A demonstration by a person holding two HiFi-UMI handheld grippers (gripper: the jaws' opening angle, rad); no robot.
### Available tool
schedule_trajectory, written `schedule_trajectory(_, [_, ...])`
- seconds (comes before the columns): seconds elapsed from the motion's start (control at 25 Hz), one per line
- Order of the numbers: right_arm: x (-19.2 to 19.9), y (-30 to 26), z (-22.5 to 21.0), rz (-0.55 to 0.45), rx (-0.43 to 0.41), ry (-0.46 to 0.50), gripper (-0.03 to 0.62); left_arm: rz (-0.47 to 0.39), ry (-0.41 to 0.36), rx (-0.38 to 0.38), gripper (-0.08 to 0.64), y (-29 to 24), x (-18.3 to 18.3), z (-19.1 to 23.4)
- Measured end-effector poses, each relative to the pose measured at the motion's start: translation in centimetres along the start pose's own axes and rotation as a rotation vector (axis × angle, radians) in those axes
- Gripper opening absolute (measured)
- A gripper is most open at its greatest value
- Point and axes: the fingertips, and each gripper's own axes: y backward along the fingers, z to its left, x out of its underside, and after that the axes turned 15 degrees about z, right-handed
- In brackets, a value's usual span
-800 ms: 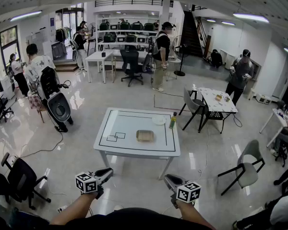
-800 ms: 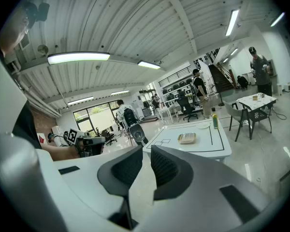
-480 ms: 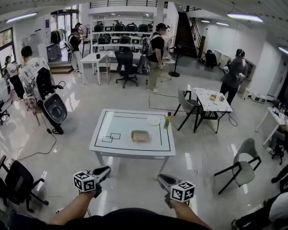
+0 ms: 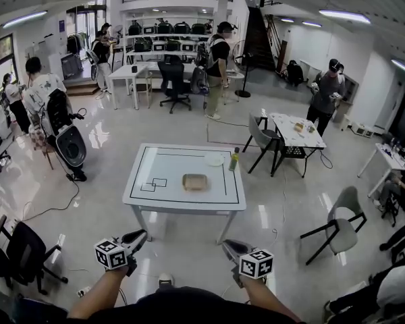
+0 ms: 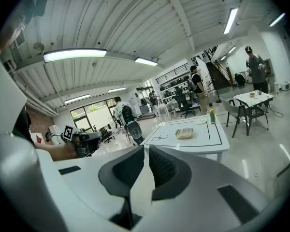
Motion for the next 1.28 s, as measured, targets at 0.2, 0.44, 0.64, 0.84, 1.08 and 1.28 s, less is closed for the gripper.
schedule_trajectory(0.2, [-0.4, -2.8, -0.4, 0.032, -0.005, -0.015, 0.044, 0.005, 0.024, 0.015, 0.054, -2.0, 0.1, 2.5])
schedule_trajectory(0.44, [-2.9, -5.4, -1.5, -0.048, 0.019, -0.044, 0.015, 0.058, -0.034, 0.041, 0.054, -5.0, -0.2, 5.0])
schedule_trajectory(0.64, [-7.6, -6.6, -3.8, -0.129, 0.093, -0.018, 0.014, 0.052, -0.057, 0.049, 0.054, -6.7, -3.1, 7.9])
schedule_trajectory(0.84, [-11.0, -9.1, -5.9, -0.129, 0.134, -0.001, 0.014, 0.028, -0.063, 0.041, 0.054, -8.1, -6.7, 12.4])
schedule_trajectory(1.08, [-13.5, -12.8, -8.0, -0.129, 0.101, -0.051, 0.014, 0.004, -0.061, 0.047, 0.054, -10.2, -10.1, 17.0])
schedule_trajectory(1.28, [-16.3, -15.7, -9.0, -0.114, 0.092, -0.054, 0.014, 0.015, -0.063, 0.075, 0.054, -12.6, -12.1, 20.3])
